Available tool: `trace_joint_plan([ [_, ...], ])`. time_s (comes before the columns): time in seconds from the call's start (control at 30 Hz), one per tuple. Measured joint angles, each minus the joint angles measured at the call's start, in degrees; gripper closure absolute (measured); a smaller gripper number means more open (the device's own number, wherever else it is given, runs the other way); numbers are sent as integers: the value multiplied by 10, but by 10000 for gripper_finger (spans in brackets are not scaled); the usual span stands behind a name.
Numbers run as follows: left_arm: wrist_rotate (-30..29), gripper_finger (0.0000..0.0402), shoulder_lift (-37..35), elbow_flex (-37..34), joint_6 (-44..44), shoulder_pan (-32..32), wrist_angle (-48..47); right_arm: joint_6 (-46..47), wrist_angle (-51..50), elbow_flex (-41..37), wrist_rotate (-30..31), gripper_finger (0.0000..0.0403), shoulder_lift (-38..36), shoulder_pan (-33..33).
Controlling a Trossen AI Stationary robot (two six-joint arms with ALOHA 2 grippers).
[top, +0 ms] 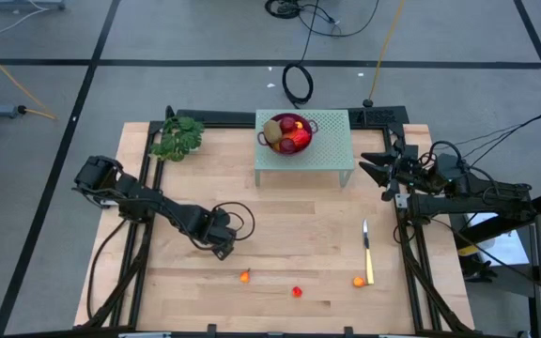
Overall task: Pick & Place Fruit
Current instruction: Put the pear in the violet strainer bowl on the shelf
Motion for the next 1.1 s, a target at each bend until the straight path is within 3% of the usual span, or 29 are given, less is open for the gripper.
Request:
trace_joint_plan([
  [0.47,-12,303,-1,0,-11,1,1,-1,0,0,0,252,0,0],
  [0.77,-25,302,-1,27,2,17,41,-2,0,0,0,252,0,0],
  [1.1,-139,307,-1,224,214,83,-18,-5,0,0,1,252,0,0],
])
